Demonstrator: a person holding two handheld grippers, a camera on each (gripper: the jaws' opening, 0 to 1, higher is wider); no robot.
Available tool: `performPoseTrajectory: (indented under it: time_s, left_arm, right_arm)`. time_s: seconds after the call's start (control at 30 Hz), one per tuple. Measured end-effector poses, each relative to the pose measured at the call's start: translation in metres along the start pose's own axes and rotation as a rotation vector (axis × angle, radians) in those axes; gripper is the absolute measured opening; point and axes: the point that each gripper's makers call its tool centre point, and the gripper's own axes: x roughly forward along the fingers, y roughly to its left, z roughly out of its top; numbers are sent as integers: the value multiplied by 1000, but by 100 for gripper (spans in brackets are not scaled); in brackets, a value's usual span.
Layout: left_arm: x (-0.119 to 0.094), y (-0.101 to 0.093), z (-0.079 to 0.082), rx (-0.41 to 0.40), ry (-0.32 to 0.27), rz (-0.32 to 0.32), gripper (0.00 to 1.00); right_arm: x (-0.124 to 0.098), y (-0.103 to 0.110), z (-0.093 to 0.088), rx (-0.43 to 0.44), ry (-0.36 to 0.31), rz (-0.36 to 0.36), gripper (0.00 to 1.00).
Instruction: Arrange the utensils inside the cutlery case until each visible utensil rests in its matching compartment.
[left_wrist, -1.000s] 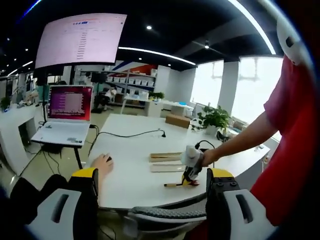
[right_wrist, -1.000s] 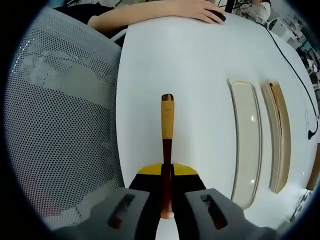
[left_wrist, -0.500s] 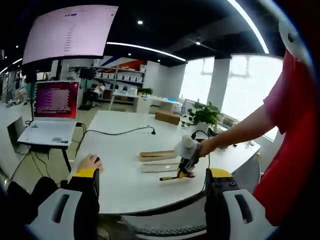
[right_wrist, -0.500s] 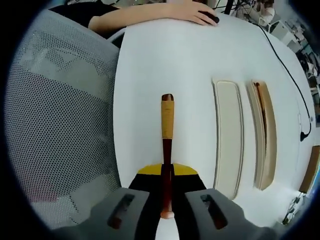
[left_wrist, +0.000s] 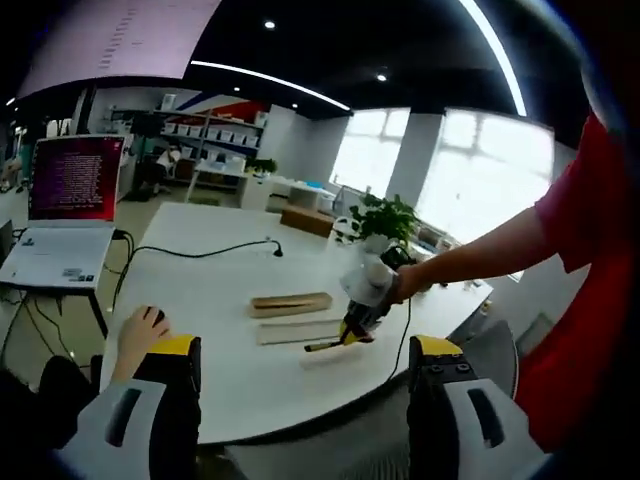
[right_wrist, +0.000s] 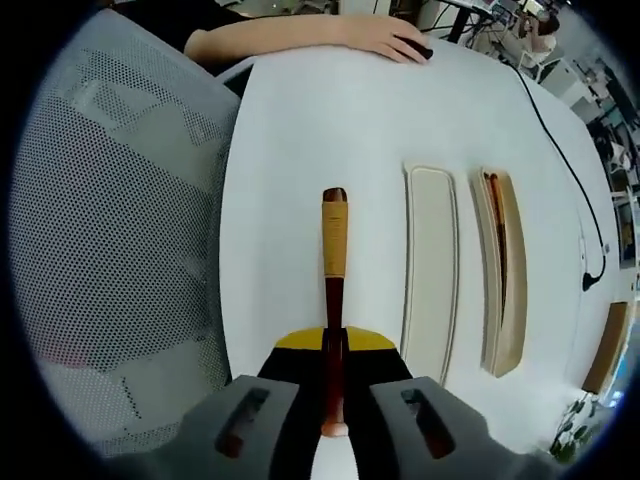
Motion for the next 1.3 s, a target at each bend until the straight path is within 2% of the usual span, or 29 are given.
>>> performPoseTrajectory:
  time_s: [0.13, 0.23, 0.33, 0.43, 0.5, 0.67, 0.77, 0.87, 0.9, 1.03, 1.07, 1.1, 1.13, 1.23, 1.3]
  left_arm:
    - [10, -6, 1, -13, -1, -56, 87]
    - [15, -9, -8, 20, 49, -83, 87]
    - [22, -4, -10, 47, 69, -88, 87]
    - [28, 4, -6, 30, 75, -57, 85]
    - [33, 4, -2, 32, 66, -65, 81]
    - [46, 5, -12, 97, 132, -79, 81]
    - [52, 3, -13, 113, 143, -99, 81]
    - [56, 2, -11, 112, 141, -95, 81]
    - [58, 2, -11, 107, 140, -97, 81]
    - [68, 5, -12, 105, 135, -101, 81]
    - [70, 10, -13, 91, 162, -88, 81]
    - [70, 11, -9, 86, 153, -86, 82]
    - [72, 11, 0, 70, 109, -81, 82]
    - [72, 10, 7, 55, 103, -75, 85]
    - [74, 9, 10, 96, 87, -69, 85]
  right_arm:
    - [-9, -6, -2, 70, -2, -8, 1]
    - [-9, -7, -4, 85, -1, -3, 1]
    - [-7, -7, -8, 92, 0, 6, 1]
    - [-10, -8, -9, 77, 2, 15, 1]
    - [-11, -14, -7, 61, -5, 18, 1]
    - [-15, -27, -6, 18, 7, 13, 1]
    - [-21, -41, -6, 12, 8, 8, 1]
    - [-26, -51, -5, 7, -1, 1, 1]
    - [-29, -59, -4, -21, -15, -14, 1]
    - [-37, -76, -5, -6, -18, -17, 1]
    - [-39, -81, -6, -11, -19, -23, 1]
    - [-40, -85, -6, -16, -24, -28, 1]
    - [-42, -88, -6, -16, -27, -30, 1]
    - [-47, -97, -6, -12, -42, -25, 1]
    - [-47, -106, -8, -10, -40, -25, 1]
